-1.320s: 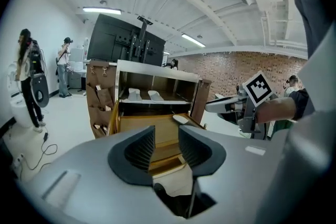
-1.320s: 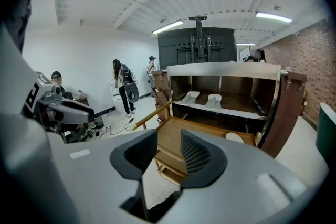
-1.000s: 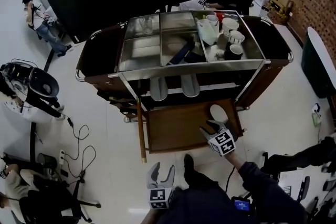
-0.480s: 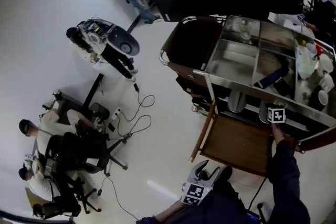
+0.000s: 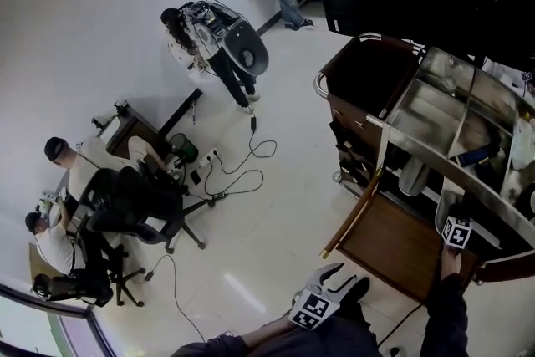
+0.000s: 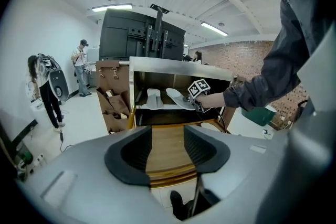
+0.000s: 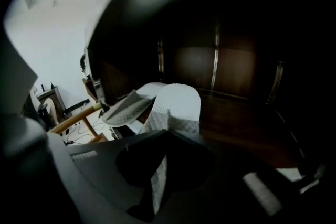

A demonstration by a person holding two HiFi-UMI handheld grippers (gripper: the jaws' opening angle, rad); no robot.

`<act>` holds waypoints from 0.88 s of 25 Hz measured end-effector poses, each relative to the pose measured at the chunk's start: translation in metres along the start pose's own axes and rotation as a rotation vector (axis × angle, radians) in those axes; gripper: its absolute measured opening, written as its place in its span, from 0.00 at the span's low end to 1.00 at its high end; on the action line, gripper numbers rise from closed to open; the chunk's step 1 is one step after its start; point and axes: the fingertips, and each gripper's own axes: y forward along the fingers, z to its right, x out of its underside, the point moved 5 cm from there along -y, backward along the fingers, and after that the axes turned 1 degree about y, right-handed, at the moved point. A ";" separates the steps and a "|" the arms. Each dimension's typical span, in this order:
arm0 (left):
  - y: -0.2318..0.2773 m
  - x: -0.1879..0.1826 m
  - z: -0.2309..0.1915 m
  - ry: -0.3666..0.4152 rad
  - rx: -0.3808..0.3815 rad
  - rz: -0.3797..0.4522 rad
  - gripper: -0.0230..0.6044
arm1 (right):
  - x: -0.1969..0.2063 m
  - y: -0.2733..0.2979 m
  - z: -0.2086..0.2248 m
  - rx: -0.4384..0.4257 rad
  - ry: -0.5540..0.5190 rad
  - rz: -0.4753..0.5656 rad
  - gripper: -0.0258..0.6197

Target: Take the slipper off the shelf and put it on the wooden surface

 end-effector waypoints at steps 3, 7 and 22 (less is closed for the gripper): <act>-0.024 0.012 0.003 0.002 0.052 0.032 0.37 | 0.043 -0.064 -0.044 -0.011 -0.026 0.078 0.05; -0.075 0.041 -0.008 0.008 0.072 0.080 0.37 | 0.143 -0.119 -0.101 0.033 0.043 -0.037 0.05; -0.258 0.134 -0.041 -0.155 0.053 0.231 0.30 | 0.246 -0.380 -0.336 -0.149 0.049 0.084 0.13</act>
